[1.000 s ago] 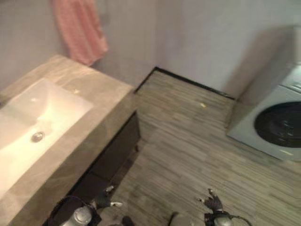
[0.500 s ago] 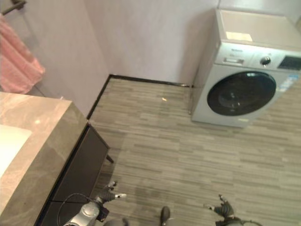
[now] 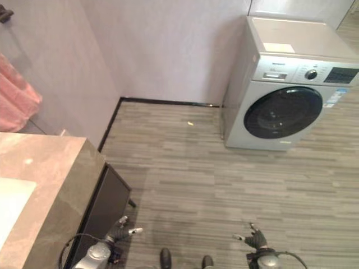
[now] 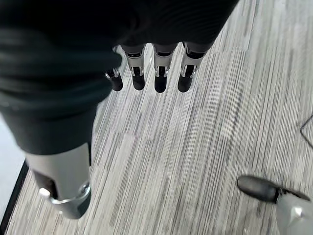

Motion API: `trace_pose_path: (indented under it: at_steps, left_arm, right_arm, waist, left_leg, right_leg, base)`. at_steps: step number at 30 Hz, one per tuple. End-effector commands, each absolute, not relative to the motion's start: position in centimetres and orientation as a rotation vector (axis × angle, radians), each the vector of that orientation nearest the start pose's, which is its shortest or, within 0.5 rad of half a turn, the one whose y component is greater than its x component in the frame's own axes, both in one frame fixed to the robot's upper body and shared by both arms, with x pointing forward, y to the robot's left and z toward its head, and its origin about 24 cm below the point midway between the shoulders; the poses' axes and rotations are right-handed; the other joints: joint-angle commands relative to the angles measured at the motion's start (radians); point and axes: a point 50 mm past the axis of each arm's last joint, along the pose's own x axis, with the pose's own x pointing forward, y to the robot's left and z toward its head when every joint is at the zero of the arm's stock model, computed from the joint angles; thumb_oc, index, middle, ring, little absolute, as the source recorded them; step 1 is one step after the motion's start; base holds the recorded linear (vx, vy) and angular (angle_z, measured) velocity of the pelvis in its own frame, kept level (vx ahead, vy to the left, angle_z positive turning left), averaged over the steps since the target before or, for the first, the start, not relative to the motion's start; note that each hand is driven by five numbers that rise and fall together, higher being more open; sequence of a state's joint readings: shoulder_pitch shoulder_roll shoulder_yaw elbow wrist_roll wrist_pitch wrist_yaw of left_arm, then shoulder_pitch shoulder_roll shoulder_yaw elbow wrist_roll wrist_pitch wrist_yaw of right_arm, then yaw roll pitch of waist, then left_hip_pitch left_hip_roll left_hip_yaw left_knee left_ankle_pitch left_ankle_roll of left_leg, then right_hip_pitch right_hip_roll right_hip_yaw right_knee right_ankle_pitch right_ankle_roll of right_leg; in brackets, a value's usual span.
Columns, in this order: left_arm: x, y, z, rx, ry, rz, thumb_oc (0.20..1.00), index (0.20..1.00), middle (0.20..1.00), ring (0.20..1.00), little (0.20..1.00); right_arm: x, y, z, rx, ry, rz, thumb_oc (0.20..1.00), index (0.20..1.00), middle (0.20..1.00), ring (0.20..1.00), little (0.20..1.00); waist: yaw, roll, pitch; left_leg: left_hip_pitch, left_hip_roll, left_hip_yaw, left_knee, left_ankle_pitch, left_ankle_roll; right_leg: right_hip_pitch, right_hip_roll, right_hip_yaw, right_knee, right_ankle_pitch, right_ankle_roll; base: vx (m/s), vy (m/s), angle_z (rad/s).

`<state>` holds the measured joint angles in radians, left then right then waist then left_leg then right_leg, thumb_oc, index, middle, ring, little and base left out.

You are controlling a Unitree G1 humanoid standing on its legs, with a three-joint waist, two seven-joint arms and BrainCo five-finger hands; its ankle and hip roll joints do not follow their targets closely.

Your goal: Put brush and paste in cup on sink, flatten towel.

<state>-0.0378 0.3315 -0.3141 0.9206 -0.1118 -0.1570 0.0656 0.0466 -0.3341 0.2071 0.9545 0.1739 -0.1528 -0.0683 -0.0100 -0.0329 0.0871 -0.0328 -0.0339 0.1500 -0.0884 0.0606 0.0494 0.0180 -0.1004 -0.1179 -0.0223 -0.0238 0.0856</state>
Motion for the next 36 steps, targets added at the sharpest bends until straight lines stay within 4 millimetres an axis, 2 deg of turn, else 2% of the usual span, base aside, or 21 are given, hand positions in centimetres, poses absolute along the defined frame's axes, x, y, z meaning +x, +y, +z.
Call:
trace_pose_path:
  at_steps: [1,4,5,6,8,10,11,12,16,20,22,25,28,29,33,34,36]
  left_arm:
    - [18.2,22.9,-11.2,0.33,0.703,0.027,1.0,1.0,1.0,1.0,1.0]
    - [18.9,22.7,-10.7,0.33,0.673,0.021,1.0,1.0,1.0,1.0,1.0]
    - [19.1,22.4,-10.6,0.35,0.66,-0.014,1.0,1.0,1.0,1.0,1.0]
    - [19.1,22.4,-10.6,0.35,0.66,-0.014,1.0,1.0,1.0,1.0,1.0]
    - [19.2,22.1,-10.5,0.362,0.652,-0.031,1.0,1.0,1.0,1.0,1.0]
    - [19.8,21.6,-10.2,0.367,0.63,-0.049,1.0,1.0,1.0,1.0,1.0]
    - [19.8,21.6,-10.2,0.367,0.63,-0.049,1.0,1.0,1.0,1.0,1.0]
    - [20.7,20.7,-9.7,0.347,0.597,-0.057,1.0,1.0,1.0,1.0,1.0]
    - [21.1,20.1,-9.8,0.338,0.599,-0.057,1.0,1.0,1.0,1.0,1.0]
    - [21.8,19.9,-9.2,0.342,0.568,-0.103,1.0,1.0,1.0,1.0,1.0]
    - [22.8,20.2,-8.3,0.29,0.528,-0.056,1.0,1.0,1.0,1.0,1.0]
    - [22.9,21.1,-8.6,0.223,0.549,0.07,1.0,1.0,1.0,1.0,1.0]
    - [22.4,21.1,-9.1,0.211,0.578,0.093,1.0,1.0,1.0,1.0,1.0]
    - [22.3,21.3,-9.2,0.181,0.586,0.12,1.0,1.0,1.0,1.0,1.0]
    - [22.3,21.3,-9.2,0.181,0.585,0.12,1.0,1.0,1.0,1.0,1.0]
    - [21.9,21.3,-9.6,0.154,0.598,0.136,1.0,1.0,1.0,1.0,1.0]
    - [21.5,21.3,-9.7,0.156,0.599,0.137,1.0,1.0,1.0,1.0,1.0]
  right_arm:
    - [13.7,-24.9,-12.8,-0.232,0.846,-0.092,1.0,1.0,1.0,1.0,1.0]
    - [14.0,-24.4,-12.7,-0.167,0.83,-0.101,1.0,1.0,1.0,1.0,1.0]
    - [14.4,-24.0,-12.7,-0.107,0.81,-0.107,1.0,1.0,1.0,1.0,1.0]
    - [14.4,-24.0,-12.7,-0.107,0.81,-0.107,1.0,1.0,1.0,1.0,1.0]
    - [14.2,-24.0,-12.9,-0.094,0.825,-0.114,1.0,1.0,1.0,1.0,1.0]
    - [14.6,-23.8,-12.9,-0.122,0.824,-0.096,1.0,1.0,1.0,1.0,1.0]
    - [14.6,-23.8,-12.9,-0.122,0.824,-0.096,1.0,1.0,1.0,1.0,1.0]
    - [15.2,-23.7,-12.6,-0.18,0.812,-0.074,1.0,1.0,1.0,1.0,1.0]
    - [15.8,-23.8,-12.4,-0.204,0.804,-0.07,1.0,1.0,1.0,1.0,1.0]
    - [17.4,-24.2,-11.1,-0.099,0.713,-0.121,1.0,1.0,1.0,1.0,1.0]
    - [18.7,-24.4,-10.0,-0.034,0.639,-0.144,1.0,1.0,1.0,1.0,1.0]
    - [18.8,-24.2,-9.9,-0.028,0.624,-0.166,1.0,1.0,1.0,1.0,1.0]
    - [18.2,-24.2,-10.4,-0.035,0.651,-0.184,1.0,1.0,1.0,1.0,1.0]
    - [17.6,-24.1,-10.8,-0.037,0.674,-0.189,1.0,1.0,1.0,1.0,1.0]
    - [17.6,-24.1,-10.8,-0.036,0.674,-0.189,1.0,1.0,1.0,1.0,1.0]
    - [16.2,-25.0,-11.4,-0.095,0.728,-0.189,1.0,1.0,1.0,1.0,1.0]
    - [15.8,-25.1,-11.4,-0.108,0.735,-0.19,1.0,1.0,1.0,1.0,1.0]
  waist:
    - [0.038,-0.012,-0.04]
    - [0.034,-0.017,-0.031]
    - [0.037,-0.016,-0.025]
    - [0.037,-0.016,-0.025]
    - [0.034,-0.017,-0.024]
    - [0.044,-0.022,-0.016]
    - [0.043,-0.021,-0.015]
    - [0.042,-0.017,0.005]
    - [0.037,-0.011,0.01]
    - [0.012,0.005,0.025]
    - [0.004,0.006,0.062]
    - [-0.007,-0.013,0.086]
    - [-0.012,-0.022,0.086]
    - [-0.013,-0.033,0.094]
    - [-0.014,-0.032,0.094]
    - [-0.014,-0.039,0.113]
    - [-0.007,-0.04,0.115]
  left_leg:
    - [-0.008,0.0,-0.005,0.038,-0.056,-0.025]
    - [-0.01,0.0,-0.011,0.033,-0.051,-0.02]
    - [-0.011,0.002,-0.004,0.042,-0.057,-0.017]
    - [-0.012,0.002,-0.004,0.043,-0.057,-0.017]
    - [-0.016,-0.003,-0.002,0.065,-0.065,-0.017]
    - [-0.017,-0.01,0.017,0.117,-0.092,-0.018]
    - [-0.018,-0.01,0.015,0.12,-0.093,-0.018]
    - [-0.05,-0.009,0.011,0.237,-0.128,-0.025]
    - [-0.052,-0.004,0.014,0.277,-0.157,-0.019]
    - [-0.066,0.013,0.021,0.328,-0.173,-0.023]
    - [-0.108,0.028,0.023,0.402,-0.192,-0.028]
    - [-0.127,0.06,0.033,0.477,-0.218,-0.037]
    - [-0.14,0.075,0.038,0.511,-0.201,-0.048]
    - [-0.175,0.099,0.033,0.572,-0.116,-0.082]
    - [-0.176,0.1,0.032,0.574,-0.116,-0.083]
    - [-0.239,0.109,0.042,0.61,-0.039,-0.117]
    - [-0.281,0.095,0.049,0.559,-0.045,-0.109]
  right_leg:
    - [-0.051,-0.02,-0.02,0.114,0.009,0.073]
    - [-0.078,-0.02,-0.013,0.168,0.024,0.079]
    - [-0.098,-0.013,-0.041,0.202,0.016,0.076]
    - [-0.099,-0.013,-0.041,0.203,0.016,0.076]
    - [-0.113,0.016,-0.044,0.193,0.003,0.063]
    - [-0.121,-0.002,-0.125,0.171,0.009,0.038]
    - [-0.12,-0.002,-0.127,0.171,0.008,0.037]
    - [-0.115,0.005,-0.123,0.226,-0.038,0.017]
    - [-0.126,0.0,-0.133,0.296,-0.067,0.01]
    - [-0.145,0.008,-0.117,0.352,-0.095,0.001]
    - [-0.173,0.007,-0.118,0.407,-0.122,-0.008]
    - [-0.17,0.017,-0.112,0.425,-0.143,-0.027]
    - [-0.158,0.036,-0.101,0.402,-0.145,-0.038]
    - [-0.126,0.062,-0.09,0.359,-0.134,-0.054]
    - [-0.125,0.063,-0.091,0.356,-0.133,-0.054]
    - [-0.072,0.069,-0.091,0.282,-0.124,-0.066]
    - [-0.05,0.068,-0.085,0.248,-0.121,-0.057]
  base:
    - [0.04,0.11,-0.01]
    - [0.0,0.052,-0.03]
    - [-0.01,0.036,-0.1]
    - [-0.01,0.026,-0.15]
    - [0.0,0.008,-0.21]
    - [-0.01,-0.002,-0.11]
    - [-0.02,-0.058,-0.04]
    - [-0.01,-0.057,0.0]
    - [0.01,-0.058,0.12]
    - [-0.03,-0.068,-0.01]
    - [-0.12,-0.114,-0.13]
    - [0.02,-0.197,0.01]
    - [0.06,-0.169,-0.15]
    - [0.08,-0.213,-0.09]
    - [0.06,-0.082,-0.12]
    - [0.2,-0.163,-0.19]
    - [0.27,-0.081,0.27]
